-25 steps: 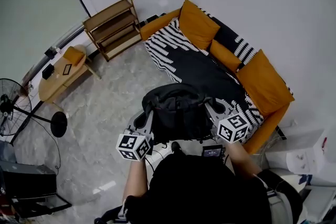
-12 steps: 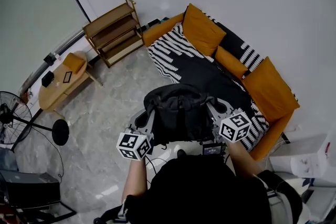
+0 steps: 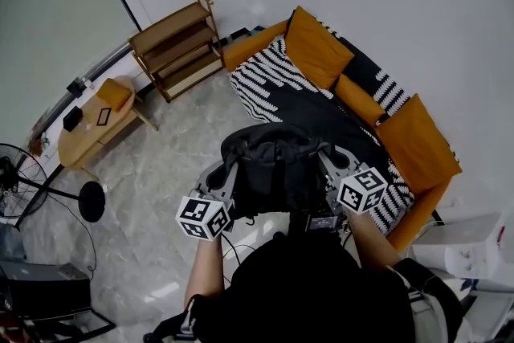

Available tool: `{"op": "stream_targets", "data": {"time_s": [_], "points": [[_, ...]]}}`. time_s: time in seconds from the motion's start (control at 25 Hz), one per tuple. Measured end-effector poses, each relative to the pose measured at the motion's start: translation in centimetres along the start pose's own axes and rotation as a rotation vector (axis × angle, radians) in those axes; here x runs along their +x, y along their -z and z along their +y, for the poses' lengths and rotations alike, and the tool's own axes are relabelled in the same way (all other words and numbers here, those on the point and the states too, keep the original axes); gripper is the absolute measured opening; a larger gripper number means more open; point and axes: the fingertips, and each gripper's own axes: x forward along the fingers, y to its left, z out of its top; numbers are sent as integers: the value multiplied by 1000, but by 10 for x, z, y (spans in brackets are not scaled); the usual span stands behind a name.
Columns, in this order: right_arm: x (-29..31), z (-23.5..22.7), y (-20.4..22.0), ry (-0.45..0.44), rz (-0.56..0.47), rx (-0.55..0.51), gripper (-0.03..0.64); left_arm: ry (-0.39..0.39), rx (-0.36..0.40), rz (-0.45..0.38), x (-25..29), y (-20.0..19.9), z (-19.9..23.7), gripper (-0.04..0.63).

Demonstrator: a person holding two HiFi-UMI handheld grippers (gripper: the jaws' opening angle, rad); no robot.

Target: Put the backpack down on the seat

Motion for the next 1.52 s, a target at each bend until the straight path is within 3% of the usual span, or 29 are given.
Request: {"op": "stream_targets", "data": {"time_s": [0.44,1.52], "points": [[35,-21,2,-21,5,16,46,-9,-18,14,29,4,27,46],[180,-138,-69,-12,20,61,46,18,-51,76,199,-44,125,45]]}}
